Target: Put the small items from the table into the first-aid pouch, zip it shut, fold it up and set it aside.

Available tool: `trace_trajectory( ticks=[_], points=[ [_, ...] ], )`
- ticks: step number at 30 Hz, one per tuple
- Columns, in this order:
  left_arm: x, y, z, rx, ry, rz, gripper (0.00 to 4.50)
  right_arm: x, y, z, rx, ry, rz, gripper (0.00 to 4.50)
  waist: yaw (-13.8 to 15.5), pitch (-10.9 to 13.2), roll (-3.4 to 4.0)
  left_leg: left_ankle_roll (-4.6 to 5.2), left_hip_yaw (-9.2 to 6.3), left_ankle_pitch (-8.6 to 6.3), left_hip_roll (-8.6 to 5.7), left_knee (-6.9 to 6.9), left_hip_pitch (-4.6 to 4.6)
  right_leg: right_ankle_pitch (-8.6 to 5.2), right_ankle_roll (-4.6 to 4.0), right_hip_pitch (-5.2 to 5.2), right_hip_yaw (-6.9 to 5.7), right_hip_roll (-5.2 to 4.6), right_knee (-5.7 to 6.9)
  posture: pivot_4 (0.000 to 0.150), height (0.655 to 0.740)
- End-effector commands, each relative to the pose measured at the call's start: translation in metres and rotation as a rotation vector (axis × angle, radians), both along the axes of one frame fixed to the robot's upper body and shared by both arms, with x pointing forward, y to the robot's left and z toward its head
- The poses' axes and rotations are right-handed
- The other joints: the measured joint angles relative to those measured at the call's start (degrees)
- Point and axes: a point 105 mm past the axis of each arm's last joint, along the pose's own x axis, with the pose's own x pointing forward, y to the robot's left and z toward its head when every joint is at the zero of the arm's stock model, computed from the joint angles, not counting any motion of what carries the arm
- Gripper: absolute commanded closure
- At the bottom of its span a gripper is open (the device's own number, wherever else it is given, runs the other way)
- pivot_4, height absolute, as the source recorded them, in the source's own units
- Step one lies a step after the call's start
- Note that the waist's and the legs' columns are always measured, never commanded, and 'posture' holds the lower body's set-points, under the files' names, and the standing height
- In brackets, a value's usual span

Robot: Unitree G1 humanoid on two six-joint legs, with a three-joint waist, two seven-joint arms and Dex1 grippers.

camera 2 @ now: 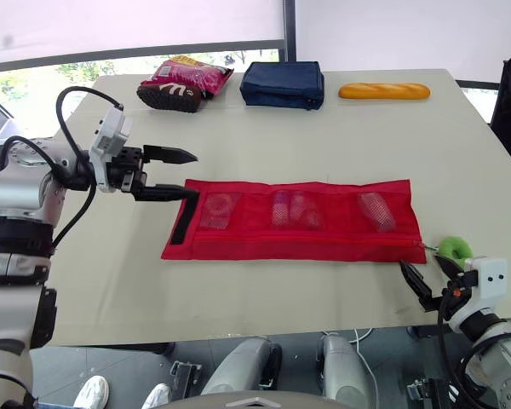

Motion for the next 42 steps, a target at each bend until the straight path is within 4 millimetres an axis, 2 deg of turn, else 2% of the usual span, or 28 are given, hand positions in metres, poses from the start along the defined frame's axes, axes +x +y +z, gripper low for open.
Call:
trace_trajectory(
  ticks=[1,7,18,21,26,29,35,38,40,42],
  points=[
    [-0.037,-0.032,0.025,-0.037,-0.033,-0.241,0.16,0.003,0.001,0.002,0.024,0.009,-0.007,0.0,0.1,0.0,-0.01,0.0,0.0,0.0,0.0,0.0,0.0,0.0,0.0,0.0,0.0,0.0,0.0,0.15,0.739],
    [-0.065,-0.064,0.043,-0.08,-0.095,-0.387,0.16,0.012,0.008,-0.006,0.09,0.056,-0.02,0.0,0.0,0.0,-0.01,-0.01,0.0,0.01,0.0,0.03,0.04,0.0,0.0,0.05,-0.01,0.03,0.0,0.15,0.739],
    [-0.073,-0.075,0.049,-0.085,-0.12,-0.434,0.16,0.031,0.037,-0.009,0.284,0.08,0.023,0.0,-0.2,0.0,-0.06,-0.03,0.01,0.02,0.02,0.03,0.13,0.0,0.0,0.1,0.04,0.15,0.0,0.15,0.739],
    [-0.074,-0.075,0.049,-0.084,-0.121,-0.436,0.0,0.032,0.04,-0.01,0.301,0.084,0.012,0.81,-0.4,0.0,-0.07,-0.04,0.01,0.02,0.05,0.03,0.16,0.0,-0.01,0.1,0.06,0.18,0.0,0.15,0.739],
    [-0.074,-0.076,0.05,-0.086,-0.129,-0.432,0.0,0.033,0.032,-0.002,0.364,0.035,-0.05,3.0,-0.6,0.0,-0.06,-0.04,0.01,0.03,0.06,0.03,0.16,-0.01,-0.01,0.1,0.08,0.2,0.0,0.15,0.739],
    [-0.073,-0.077,0.052,-0.093,-0.137,-0.428,0.0,0.032,0.022,0.004,0.37,0.005,-0.086,4.46,-0.6,0.0,-0.06,-0.04,0.01,0.02,0.06,0.02,0.16,0.0,-0.01,0.11,0.08,0.2,0.0,0.15,0.739],
    [-0.068,-0.078,0.054,-0.097,-0.157,-0.407,0.0,0.027,-0.019,0.021,0.273,-0.076,-0.184,4.46,0.2,0.0,-0.01,-0.03,0.02,0.02,0.0,0.03,0.15,0.0,0.0,0.12,0.09,0.17,0.0,0.15,0.739],
    [-0.066,-0.078,0.054,-0.096,-0.163,-0.397,0.0,0.024,-0.034,0.039,0.197,-0.113,-0.197,4.46,0.2,0.0,0.05,-0.02,0.03,0.02,-0.06,0.03,0.14,0.0,0.01,0.12,0.1,0.12,0.0,0.15,0.739],
    [-0.065,-0.078,0.055,-0.095,-0.166,-0.391,0.0,0.023,-0.038,0.051,0.136,-0.131,-0.183,4.46,0.1,0.0,0.06,-0.02,0.03,0.02,-0.05,0.03,0.14,0.0,0.01,0.12,0.1,0.13,-0.01,0.15,0.739],
    [-0.065,-0.077,0.055,-0.096,-0.168,-0.383,0.0,0.022,-0.033,0.067,0.051,-0.145,-0.114,4.46,0.0,0.0,0.1,-0.03,0.03,0.02,-0.02,0.03,0.14,0.0,0.0,0.12,0.1,0.16,0.0,0.15,0.739]
  ],
)
